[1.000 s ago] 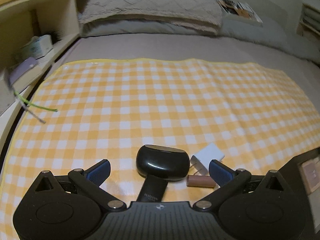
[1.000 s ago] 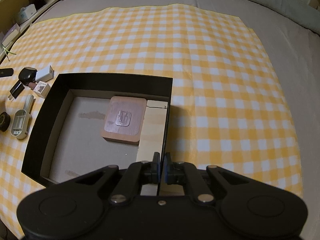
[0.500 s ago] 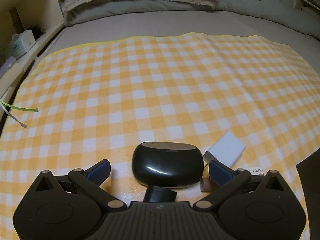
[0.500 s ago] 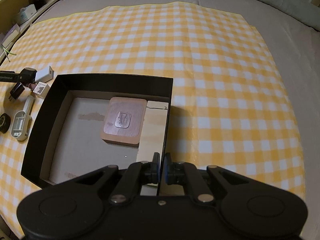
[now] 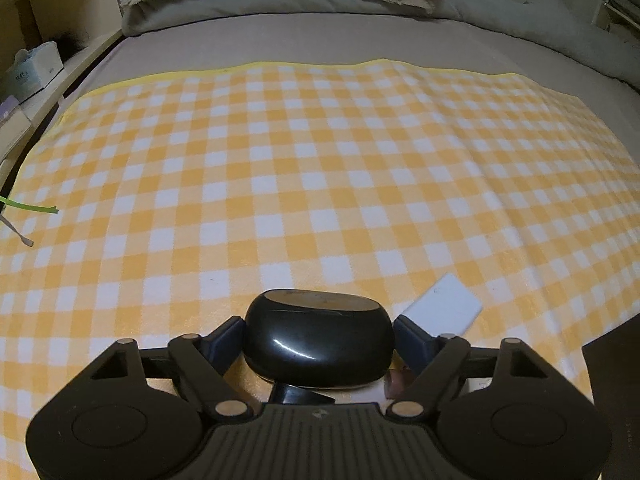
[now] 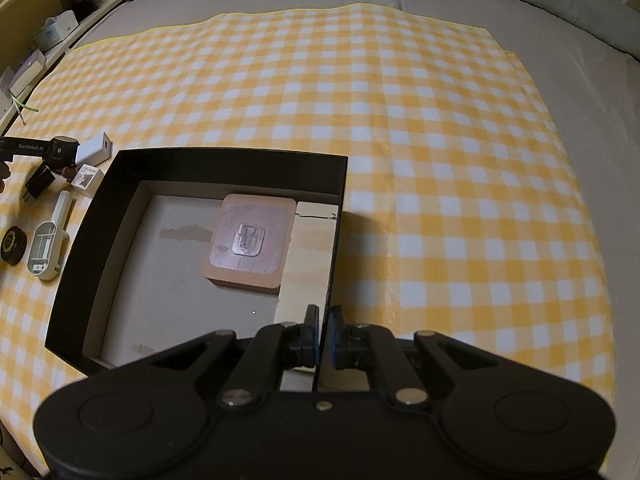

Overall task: Organize rigid objects
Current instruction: 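Move the left tool to the black round charger and close on it, then carry the black charger with the left tool into the black box and release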

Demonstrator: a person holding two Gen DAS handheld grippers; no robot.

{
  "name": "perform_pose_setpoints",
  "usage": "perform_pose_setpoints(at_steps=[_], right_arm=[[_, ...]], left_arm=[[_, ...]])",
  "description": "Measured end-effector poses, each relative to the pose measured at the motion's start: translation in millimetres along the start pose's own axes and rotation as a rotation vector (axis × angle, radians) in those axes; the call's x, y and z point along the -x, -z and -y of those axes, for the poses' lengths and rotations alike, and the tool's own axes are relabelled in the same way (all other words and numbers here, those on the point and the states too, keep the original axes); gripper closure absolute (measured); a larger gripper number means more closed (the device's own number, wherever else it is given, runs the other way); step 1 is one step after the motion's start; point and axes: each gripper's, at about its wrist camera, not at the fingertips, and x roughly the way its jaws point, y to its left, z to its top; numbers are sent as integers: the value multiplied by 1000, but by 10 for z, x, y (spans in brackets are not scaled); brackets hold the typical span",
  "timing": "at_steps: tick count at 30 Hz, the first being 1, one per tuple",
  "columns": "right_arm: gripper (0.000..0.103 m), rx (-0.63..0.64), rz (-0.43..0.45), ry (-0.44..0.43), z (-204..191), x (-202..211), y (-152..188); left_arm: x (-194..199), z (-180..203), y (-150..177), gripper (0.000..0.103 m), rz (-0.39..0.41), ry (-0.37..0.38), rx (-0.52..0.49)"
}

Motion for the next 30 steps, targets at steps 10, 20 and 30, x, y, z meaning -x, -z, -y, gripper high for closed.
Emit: perform_pose_setpoints(at_steps=[10, 20, 30], right_arm=[[98, 8, -2, 11, -49, -16, 17], [98, 18, -4, 19, -63, -31, 17], [98, 20, -2, 19, -36, -27, 10]], left_arm=[[238, -135, 23, 22, 43, -62, 88], [771, -94, 82, 22, 134, 4, 200], [1181, 787, 231, 22, 142, 332, 227]])
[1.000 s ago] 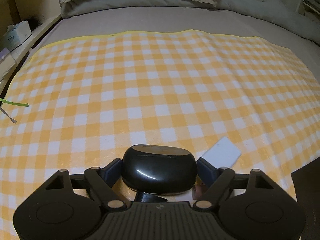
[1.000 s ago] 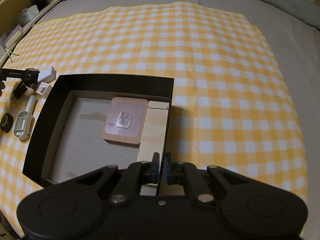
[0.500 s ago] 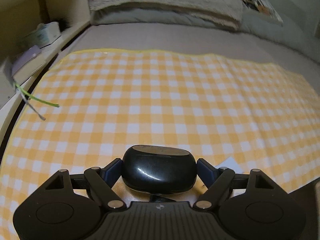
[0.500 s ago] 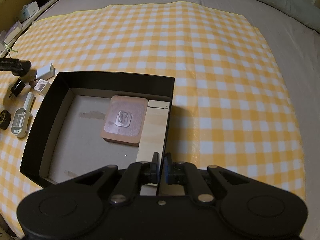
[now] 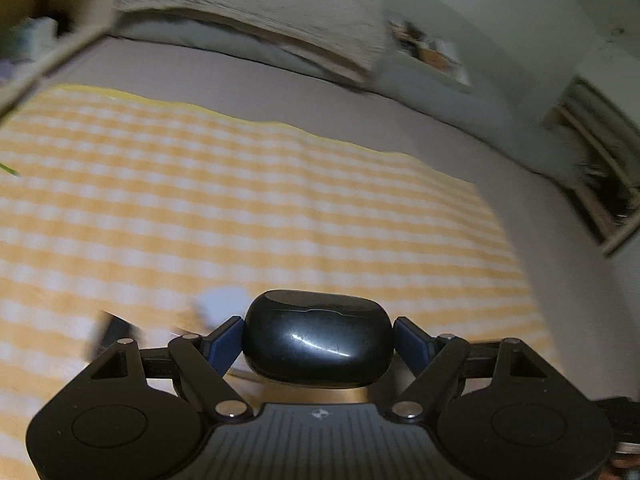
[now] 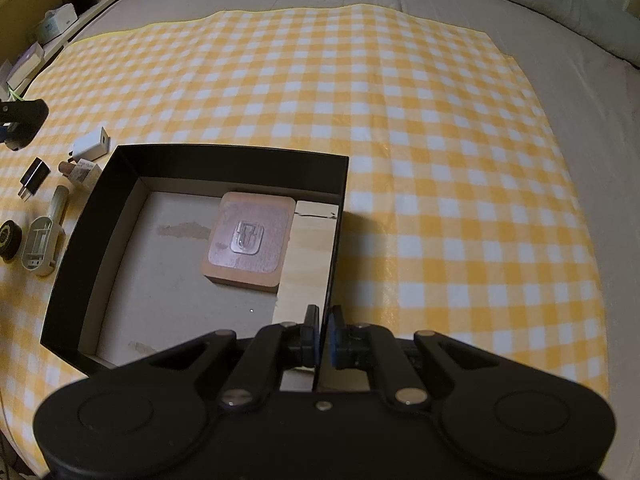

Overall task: Organize rigid objects
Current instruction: 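Carry the black charger with the left tool into the black box and release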

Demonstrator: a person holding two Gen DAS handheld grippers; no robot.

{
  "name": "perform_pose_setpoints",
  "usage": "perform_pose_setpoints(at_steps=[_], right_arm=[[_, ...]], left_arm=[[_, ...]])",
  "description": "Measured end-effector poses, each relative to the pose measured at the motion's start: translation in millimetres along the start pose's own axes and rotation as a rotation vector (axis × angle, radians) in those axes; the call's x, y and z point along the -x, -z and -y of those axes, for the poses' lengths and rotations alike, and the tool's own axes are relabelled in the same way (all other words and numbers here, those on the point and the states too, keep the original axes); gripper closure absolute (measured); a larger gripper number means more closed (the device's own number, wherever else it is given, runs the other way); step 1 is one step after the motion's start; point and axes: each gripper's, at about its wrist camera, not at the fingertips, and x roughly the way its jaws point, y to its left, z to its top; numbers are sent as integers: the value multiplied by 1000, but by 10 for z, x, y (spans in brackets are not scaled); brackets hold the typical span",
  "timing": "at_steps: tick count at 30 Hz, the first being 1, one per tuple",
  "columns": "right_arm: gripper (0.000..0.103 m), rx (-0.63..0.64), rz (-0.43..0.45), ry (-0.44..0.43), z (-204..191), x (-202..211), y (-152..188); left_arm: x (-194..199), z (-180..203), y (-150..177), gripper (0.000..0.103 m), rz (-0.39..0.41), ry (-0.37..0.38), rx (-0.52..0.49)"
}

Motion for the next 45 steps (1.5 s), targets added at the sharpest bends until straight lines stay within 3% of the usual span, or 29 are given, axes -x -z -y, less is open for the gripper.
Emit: perform_pose_setpoints(at_steps=[8, 12, 20, 29, 32, 45], right_arm=[[98, -15, 21, -11, 50, 98, 18], [98, -25, 23, -26, 79, 130, 29], [98, -40, 26, -41, 96, 143, 56], [98, -49, 27, -45, 97, 159, 59], [98, -50, 27, -45, 97, 158, 60], [98, -58, 27, -51, 76, 172, 72]], left_arm=[[-128, 806, 439, 22, -114, 171, -9], [-280, 1083, 698, 22, -192, 207, -8], [-771, 1268, 1009, 22, -266, 152, 62], [-1001, 1271, 1029, 22, -249, 54, 113], [-1062, 1206, 1032, 15, -285, 73, 148], [-1024, 1212, 1034, 14, -305, 102, 126]])
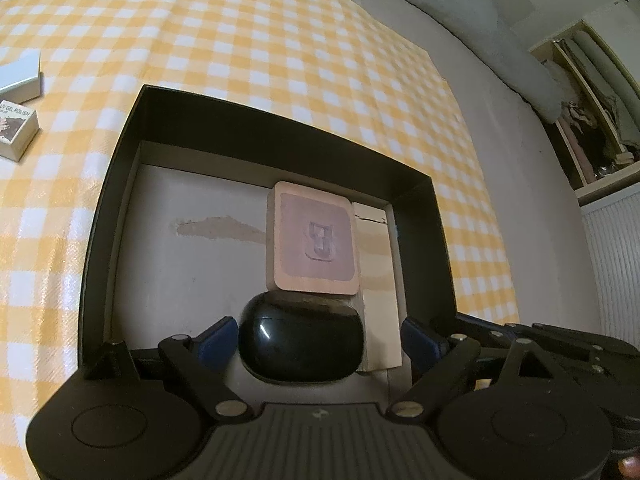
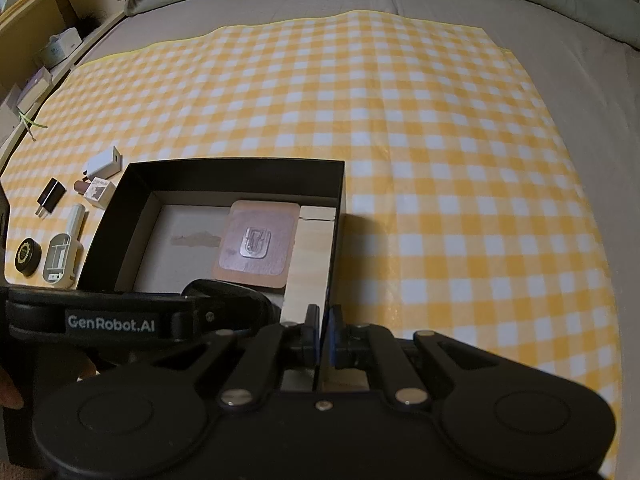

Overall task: Organize rigid objects
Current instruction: 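Carry the black charger with the left tool into the black box and release, then move the left tool back and grasp the brown tube and UV GEL POLISH box together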

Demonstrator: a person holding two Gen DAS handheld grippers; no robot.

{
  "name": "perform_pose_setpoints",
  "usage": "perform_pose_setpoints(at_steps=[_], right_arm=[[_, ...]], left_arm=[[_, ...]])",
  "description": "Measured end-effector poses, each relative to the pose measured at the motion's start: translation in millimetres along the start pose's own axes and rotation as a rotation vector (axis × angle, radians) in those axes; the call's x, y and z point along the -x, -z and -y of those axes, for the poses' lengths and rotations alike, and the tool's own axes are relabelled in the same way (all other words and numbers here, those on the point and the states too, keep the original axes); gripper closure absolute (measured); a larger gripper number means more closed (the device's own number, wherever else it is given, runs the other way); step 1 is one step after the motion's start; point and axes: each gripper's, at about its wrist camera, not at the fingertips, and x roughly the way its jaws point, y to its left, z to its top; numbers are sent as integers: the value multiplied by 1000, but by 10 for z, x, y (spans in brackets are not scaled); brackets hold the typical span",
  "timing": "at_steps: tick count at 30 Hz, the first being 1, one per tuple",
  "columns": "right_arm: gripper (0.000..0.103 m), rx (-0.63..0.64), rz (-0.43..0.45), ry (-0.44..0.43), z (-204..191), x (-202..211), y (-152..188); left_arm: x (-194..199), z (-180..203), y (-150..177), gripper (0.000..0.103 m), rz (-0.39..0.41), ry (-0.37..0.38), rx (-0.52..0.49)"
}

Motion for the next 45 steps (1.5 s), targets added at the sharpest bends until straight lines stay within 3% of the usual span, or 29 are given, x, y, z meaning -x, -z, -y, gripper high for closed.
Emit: perform_pose_setpoints(at_steps=[9, 12, 20, 26, 33, 40, 45], right_arm=[[98, -45, -11, -15, 7, -12, 6], [98, -53, -14, -10, -1, -16, 10], [98, -37, -23, 27, -85, -48, -7], [98, -4, -27, 68, -251, -84, -30], [98, 2, -39, 94, -469, -128, -24], [98, 8, -47, 109, -587, -164, 14], [98, 12, -49, 113, -635, -173, 39]], left_arm=[[282, 117, 24, 8, 12, 53, -78], [471, 147, 40, 0, 51, 34, -112], [978, 66, -25, 0, 159, -1, -237], [1301, -271, -217, 0, 236, -81, -199], [1485, -679, -461, 0, 256, -199, -218], [1429, -1057, -508, 0, 266, -341, -319], [1302, -1272, -565, 0, 226, -372, -327]])
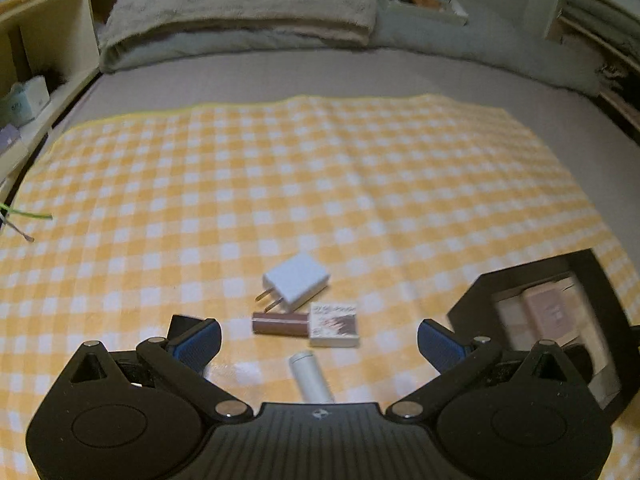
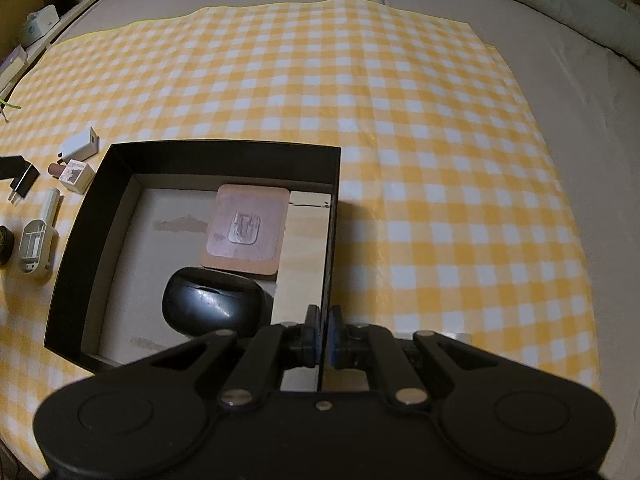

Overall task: Organize rigid objects
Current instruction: 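Move the left tool back and grasp the brown tube and UV GEL POLISH box together, then carry the tube and polish box with the left tool into the box and release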

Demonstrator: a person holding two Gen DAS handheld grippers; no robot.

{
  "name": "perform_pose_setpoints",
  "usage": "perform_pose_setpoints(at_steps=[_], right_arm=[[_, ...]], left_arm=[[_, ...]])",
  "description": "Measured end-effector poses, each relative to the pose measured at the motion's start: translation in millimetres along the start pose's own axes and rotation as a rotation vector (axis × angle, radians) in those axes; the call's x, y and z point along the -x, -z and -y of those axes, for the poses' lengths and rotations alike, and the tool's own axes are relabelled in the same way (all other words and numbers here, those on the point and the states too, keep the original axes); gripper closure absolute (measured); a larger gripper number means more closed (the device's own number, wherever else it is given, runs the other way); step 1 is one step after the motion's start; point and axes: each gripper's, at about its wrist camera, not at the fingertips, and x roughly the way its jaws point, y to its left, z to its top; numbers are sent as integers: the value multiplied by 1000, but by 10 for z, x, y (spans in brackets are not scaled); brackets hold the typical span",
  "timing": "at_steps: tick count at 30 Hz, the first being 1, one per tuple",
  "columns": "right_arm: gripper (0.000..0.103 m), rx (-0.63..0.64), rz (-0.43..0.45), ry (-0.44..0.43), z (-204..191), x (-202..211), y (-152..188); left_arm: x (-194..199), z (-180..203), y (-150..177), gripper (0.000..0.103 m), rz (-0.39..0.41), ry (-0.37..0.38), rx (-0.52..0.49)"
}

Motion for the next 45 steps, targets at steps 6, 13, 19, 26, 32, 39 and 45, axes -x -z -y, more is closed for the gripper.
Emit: perform_pose_setpoints(at_steps=[6, 13, 19, 26, 32, 39, 45], right_arm=[[98, -1, -3, 4, -25, -35, -50], [98, -3, -2, 0, -34, -38, -57], [98, -3, 2, -3, 61, -39, -48], [98, -5, 3, -18, 111, -47, -60], [98, -2, 4, -26, 134, -73, -80], [98, -3, 4, -26, 106, -74, -76], [98, -5, 4, -25, 87, -64, -72]], left_arm=[[-216, -9, -21, 0, -20, 23, 16], [-512, 65, -59, 0, -75, 22, 23], [-763, 17, -87, 1, -89, -32, 65], [-953, 24, -87, 17, -141, -90, 3], [-994, 59, -107, 17, -142, -93, 0], [-744, 227, 18, 18, -151, -70, 47], [-487, 381, -11, 18, -85, -10, 101]])
